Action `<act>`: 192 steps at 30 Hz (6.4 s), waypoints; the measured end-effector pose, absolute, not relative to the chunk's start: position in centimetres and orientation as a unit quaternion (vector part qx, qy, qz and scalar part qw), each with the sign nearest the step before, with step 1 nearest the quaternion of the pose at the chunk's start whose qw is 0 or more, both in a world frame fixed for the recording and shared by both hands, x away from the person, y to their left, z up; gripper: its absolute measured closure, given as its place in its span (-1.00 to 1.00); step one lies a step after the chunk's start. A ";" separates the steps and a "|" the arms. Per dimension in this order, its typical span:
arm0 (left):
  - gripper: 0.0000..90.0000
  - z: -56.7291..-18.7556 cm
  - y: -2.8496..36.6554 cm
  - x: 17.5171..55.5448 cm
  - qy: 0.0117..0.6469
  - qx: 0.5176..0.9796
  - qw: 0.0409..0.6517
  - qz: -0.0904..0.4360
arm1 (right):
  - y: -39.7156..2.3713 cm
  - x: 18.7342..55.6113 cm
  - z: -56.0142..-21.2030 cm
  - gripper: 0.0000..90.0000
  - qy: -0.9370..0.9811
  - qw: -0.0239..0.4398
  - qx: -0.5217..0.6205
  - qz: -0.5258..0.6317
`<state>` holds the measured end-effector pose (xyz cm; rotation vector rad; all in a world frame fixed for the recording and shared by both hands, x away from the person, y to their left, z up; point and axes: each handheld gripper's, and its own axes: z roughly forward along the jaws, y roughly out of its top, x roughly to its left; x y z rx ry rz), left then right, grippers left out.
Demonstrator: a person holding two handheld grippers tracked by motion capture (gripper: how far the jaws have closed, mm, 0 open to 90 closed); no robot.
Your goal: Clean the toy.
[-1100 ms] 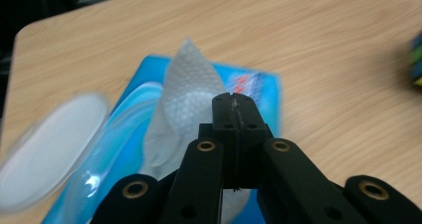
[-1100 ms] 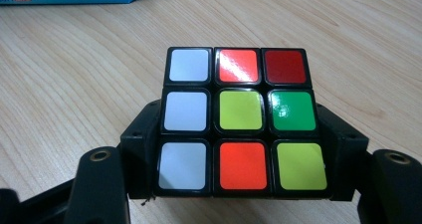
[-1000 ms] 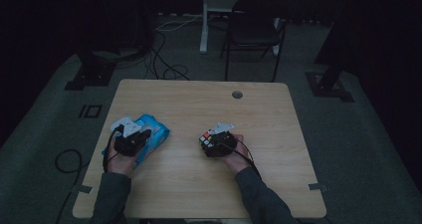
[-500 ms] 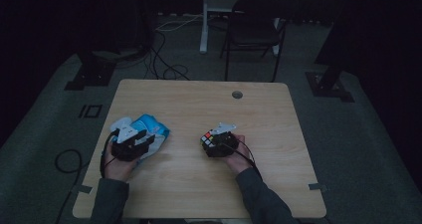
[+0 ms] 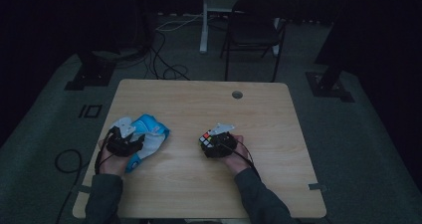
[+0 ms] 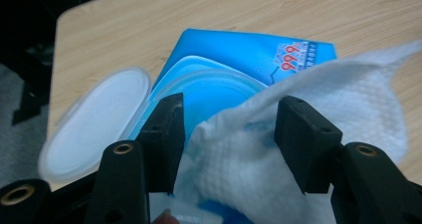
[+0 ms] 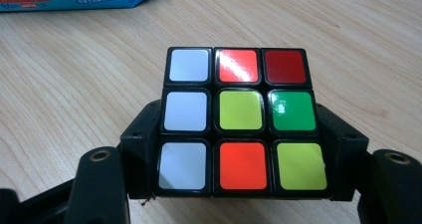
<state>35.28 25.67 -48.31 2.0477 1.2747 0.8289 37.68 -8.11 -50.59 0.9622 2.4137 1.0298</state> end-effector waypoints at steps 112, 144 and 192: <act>-0.32 -46.3 9.3 35.1 0.355 0.798 0.404 0.272 | -8.6 35.0 -49.2 -0.25 0.847 0.174 0.274 0.422; 1.00 -46.1 9.3 35.2 0.299 0.830 0.442 0.162 | -8.8 34.5 -49.0 -0.25 0.853 0.181 0.242 0.426; 0.97 -45.3 8.8 34.1 0.241 0.851 0.452 0.115 | -8.9 34.2 -49.0 -0.25 0.847 0.202 0.214 0.443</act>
